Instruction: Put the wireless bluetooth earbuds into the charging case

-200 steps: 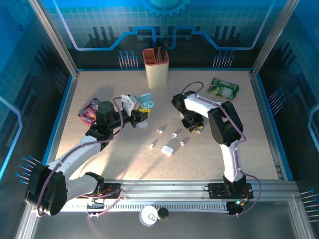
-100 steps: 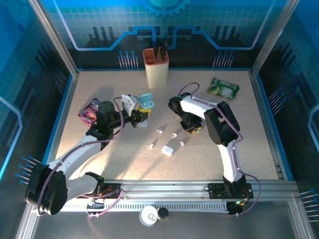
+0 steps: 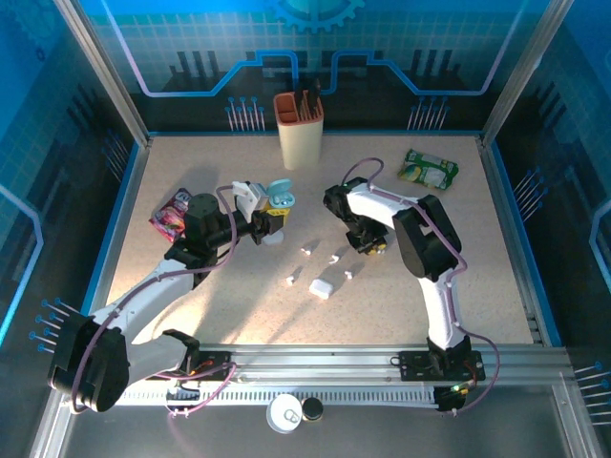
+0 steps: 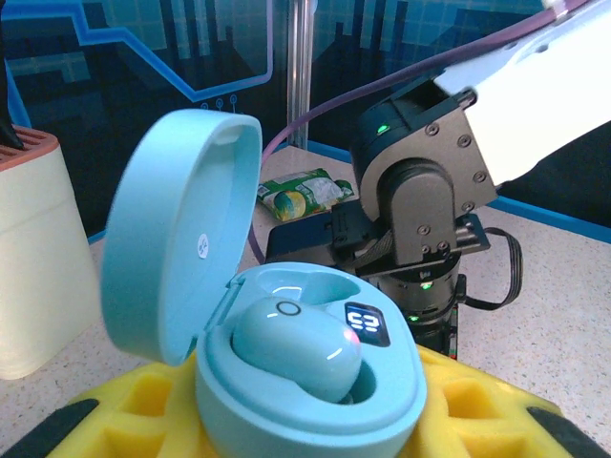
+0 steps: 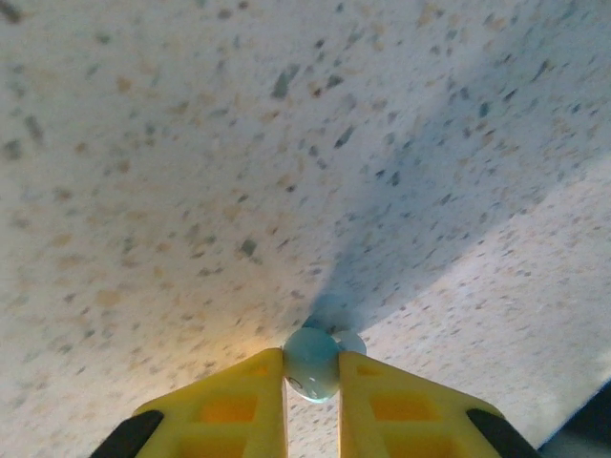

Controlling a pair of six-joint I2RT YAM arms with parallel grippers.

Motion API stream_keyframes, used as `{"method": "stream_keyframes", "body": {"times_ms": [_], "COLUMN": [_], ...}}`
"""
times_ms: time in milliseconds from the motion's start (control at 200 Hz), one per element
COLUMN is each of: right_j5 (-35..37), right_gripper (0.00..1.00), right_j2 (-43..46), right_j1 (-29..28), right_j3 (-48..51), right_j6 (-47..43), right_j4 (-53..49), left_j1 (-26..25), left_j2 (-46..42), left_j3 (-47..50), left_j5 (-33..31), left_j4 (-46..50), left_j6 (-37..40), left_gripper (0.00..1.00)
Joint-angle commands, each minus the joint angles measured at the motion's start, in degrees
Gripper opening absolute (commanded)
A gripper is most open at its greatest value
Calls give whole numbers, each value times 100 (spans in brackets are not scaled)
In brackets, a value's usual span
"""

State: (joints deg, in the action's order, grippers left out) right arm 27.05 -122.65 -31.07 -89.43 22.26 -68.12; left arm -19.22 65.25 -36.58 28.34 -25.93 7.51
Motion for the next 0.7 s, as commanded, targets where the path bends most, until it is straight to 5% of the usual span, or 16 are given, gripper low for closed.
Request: {"method": "stream_keyframes", "body": {"times_ms": [0,695], "right_j5": [-671,-4491], "right_gripper": [17,19], "right_j2": [680,2913], "right_j1": [163,463], "right_j3": [159,-1074], "right_j6": [28,-621], "right_j4": [214,44], "left_j1": [41,-20], "left_j2": [22,591], "left_j3": [-68,-379], "left_j5": [219,820], "left_j4": [-213,-775], "left_j6": [50,-196], "left_gripper": [35,36]}}
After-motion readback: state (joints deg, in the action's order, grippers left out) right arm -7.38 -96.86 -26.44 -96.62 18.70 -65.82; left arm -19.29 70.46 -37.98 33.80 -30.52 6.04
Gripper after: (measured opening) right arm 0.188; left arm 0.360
